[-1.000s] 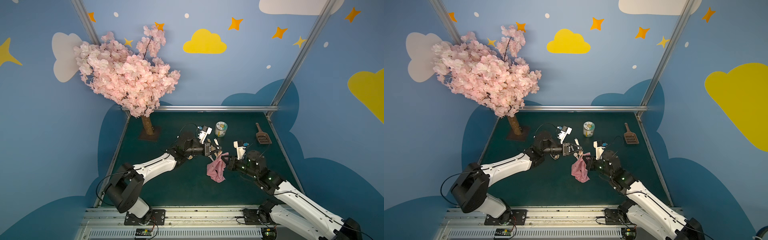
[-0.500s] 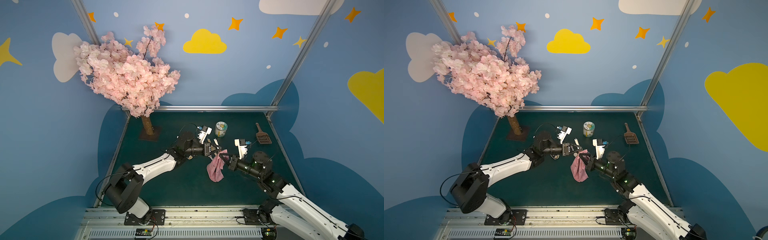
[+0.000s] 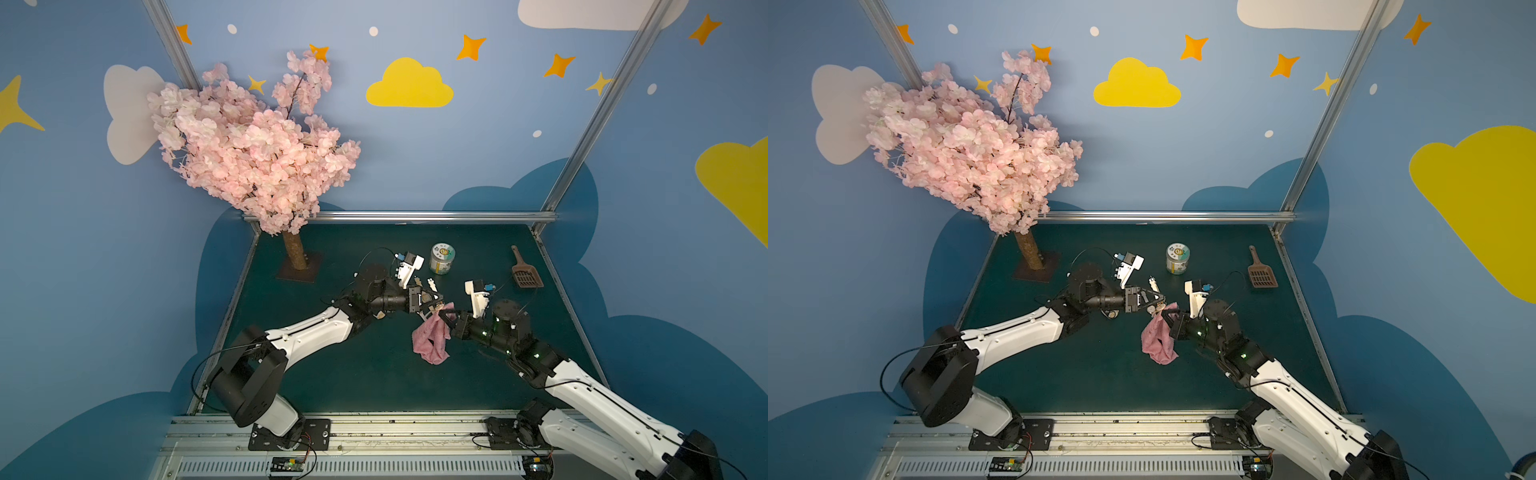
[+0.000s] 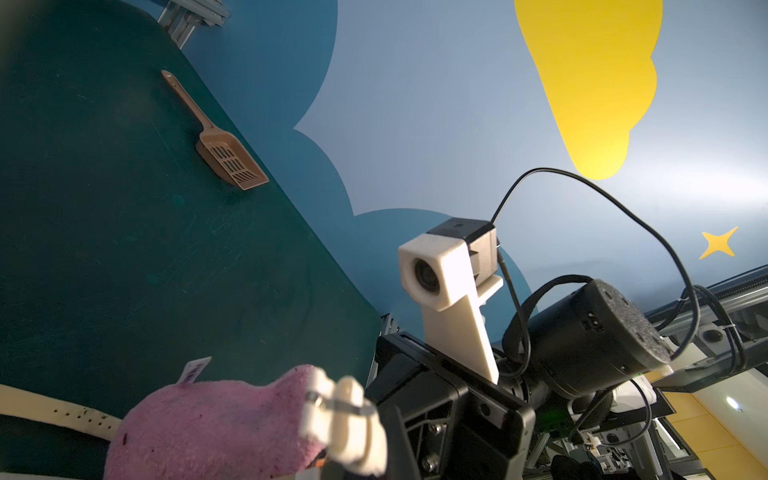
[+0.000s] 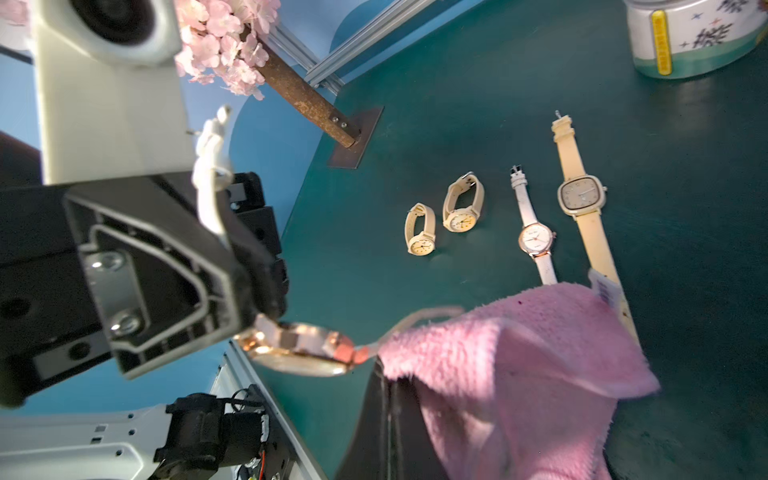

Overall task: Wipe the watch dial
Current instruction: Wipe the watch.

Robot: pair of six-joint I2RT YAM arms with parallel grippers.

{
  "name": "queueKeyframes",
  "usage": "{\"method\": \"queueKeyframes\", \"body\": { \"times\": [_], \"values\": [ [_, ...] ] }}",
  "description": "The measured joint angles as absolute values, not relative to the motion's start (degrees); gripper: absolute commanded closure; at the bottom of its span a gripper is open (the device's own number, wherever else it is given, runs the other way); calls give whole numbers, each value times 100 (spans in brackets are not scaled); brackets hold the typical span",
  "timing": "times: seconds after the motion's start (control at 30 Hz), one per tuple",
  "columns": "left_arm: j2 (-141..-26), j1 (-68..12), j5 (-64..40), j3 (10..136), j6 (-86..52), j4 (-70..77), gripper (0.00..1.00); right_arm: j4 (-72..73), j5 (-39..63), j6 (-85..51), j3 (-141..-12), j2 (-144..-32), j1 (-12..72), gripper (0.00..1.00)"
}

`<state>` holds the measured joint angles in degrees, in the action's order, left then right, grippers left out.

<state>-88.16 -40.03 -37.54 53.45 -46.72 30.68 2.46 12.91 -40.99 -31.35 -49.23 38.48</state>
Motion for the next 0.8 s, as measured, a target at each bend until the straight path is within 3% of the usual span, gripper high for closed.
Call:
{"method": "queueKeyframes", "body": {
  "times": [0.2, 0.43, 0.8],
  "values": [
    [-8790, -3992, -3754, 5345, -4674, 3135, 97, 941, 1789, -4069, -2834, -4674, 3852, 100],
    [-8790, -3992, -3754, 5345, -4674, 3135, 97, 1288, 1511, -4069, -2768, -4307, 3854, 100],
    [-8790, -3975, -3704, 5345, -4672, 3111, 97, 569, 1223, -4029, -3046, -4777, 3894, 100]
  ]
}}
